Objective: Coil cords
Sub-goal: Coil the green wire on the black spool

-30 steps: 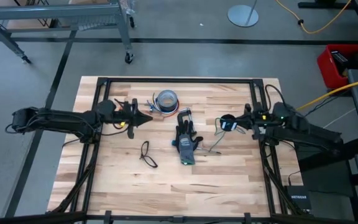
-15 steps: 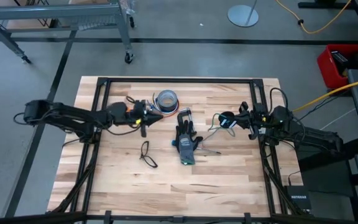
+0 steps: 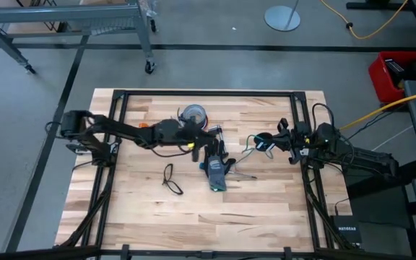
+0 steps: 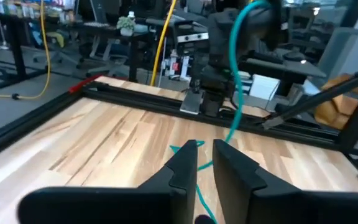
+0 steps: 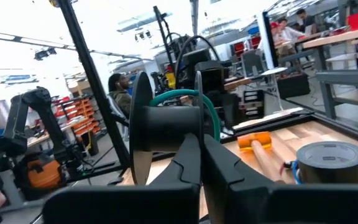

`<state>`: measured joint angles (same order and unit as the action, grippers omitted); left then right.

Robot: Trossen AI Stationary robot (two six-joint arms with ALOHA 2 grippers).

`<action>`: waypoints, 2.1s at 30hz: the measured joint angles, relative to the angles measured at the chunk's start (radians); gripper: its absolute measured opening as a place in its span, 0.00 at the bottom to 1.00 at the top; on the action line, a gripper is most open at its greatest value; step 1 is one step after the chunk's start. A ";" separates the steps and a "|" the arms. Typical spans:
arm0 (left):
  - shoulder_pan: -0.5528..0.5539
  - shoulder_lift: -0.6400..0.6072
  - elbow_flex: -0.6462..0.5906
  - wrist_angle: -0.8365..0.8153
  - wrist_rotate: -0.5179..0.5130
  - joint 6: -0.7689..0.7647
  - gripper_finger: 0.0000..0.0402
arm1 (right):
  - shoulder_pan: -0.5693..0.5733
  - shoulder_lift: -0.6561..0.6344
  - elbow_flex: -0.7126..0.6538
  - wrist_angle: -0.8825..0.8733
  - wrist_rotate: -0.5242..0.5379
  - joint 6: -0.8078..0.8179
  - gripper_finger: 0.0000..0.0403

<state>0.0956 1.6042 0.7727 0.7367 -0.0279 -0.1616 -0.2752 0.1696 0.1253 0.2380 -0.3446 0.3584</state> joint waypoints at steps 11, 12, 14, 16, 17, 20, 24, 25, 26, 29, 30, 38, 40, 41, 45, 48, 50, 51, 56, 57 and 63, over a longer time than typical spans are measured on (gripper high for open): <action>-0.042 0.214 0.234 -0.083 -0.045 0.007 0.35 | 0.000 0.000 0.000 -0.002 0.021 -0.023 0.00; -0.050 0.227 0.246 -0.082 -0.044 0.047 0.36 | 0.000 0.000 0.000 -0.002 0.046 -0.024 0.00; -0.067 0.250 0.266 -0.081 -0.044 0.143 0.37 | 0.000 0.000 0.000 -0.002 0.099 -0.026 0.00; -0.080 0.269 0.280 -0.083 -0.056 0.218 0.36 | 0.000 0.000 0.000 -0.002 0.132 -0.027 0.00; -0.086 0.281 0.289 -0.082 -0.069 0.239 0.36 | 0.000 0.000 0.000 -0.001 0.143 -0.028 0.00; -0.097 0.310 0.312 -0.081 -0.148 0.269 0.35 | 0.000 0.000 0.000 0.005 0.151 -0.028 0.00; -0.098 0.347 0.338 -0.063 -0.227 0.269 0.34 | 0.000 0.000 0.000 0.029 0.151 -0.028 0.00; -0.097 0.357 0.348 -0.056 -0.230 0.269 0.34 | 0.000 0.000 0.000 0.038 0.151 -0.028 0.00; -0.097 0.364 0.355 -0.054 -0.231 0.268 0.34 | 0.000 0.000 0.000 0.047 0.151 -0.028 0.00; -0.096 0.379 0.378 -0.055 -0.231 0.267 0.34 | 0.000 0.000 0.000 0.059 0.151 -0.045 0.00; -0.096 0.387 0.384 -0.052 -0.231 0.267 0.34 | 0.000 0.000 0.000 0.059 0.151 -0.049 0.00; -0.097 0.420 0.442 -0.038 -0.230 0.267 0.34 | 0.000 0.005 0.000 0.073 0.171 -0.054 0.00; -0.097 0.427 0.449 -0.052 -0.231 0.267 0.34 | 0.000 0.005 0.000 0.082 0.175 -0.057 0.00; -0.097 0.436 0.458 -0.045 -0.231 0.267 0.34 | 0.000 0.005 0.000 0.082 0.176 -0.059 0.00; -0.093 0.449 0.469 -0.038 -0.230 0.266 0.34 | 0.000 0.005 0.000 0.101 0.177 -0.063 0.00; -0.092 0.451 0.469 -0.050 -0.231 0.263 0.34 | 0.000 0.005 0.000 0.105 0.177 -0.075 0.00; -0.092 0.451 0.469 -0.053 -0.231 0.263 0.34 | 0.000 0.005 0.000 0.109 0.177 -0.076 0.00; -0.092 0.451 0.470 -0.050 -0.230 0.263 0.34 | 0.000 0.005 0.000 0.109 0.177 -0.077 0.00; -0.090 0.451 0.470 -0.046 -0.230 0.263 0.34 | 0.000 0.005 0.000 0.112 0.177 -0.077 0.00; -0.090 0.451 0.470 -0.044 -0.230 0.263 0.34 | 0.000 0.005 0.000 0.112 0.177 -0.077 0.00; -0.089 0.451 0.470 -0.043 -0.230 0.264 0.34 | 0.000 0.005 0.000 0.113 0.177 -0.078 0.00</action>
<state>0.0063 2.0556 1.2427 0.6933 -0.2581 0.1028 -0.2749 0.1745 0.1249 0.3507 -0.1678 0.2802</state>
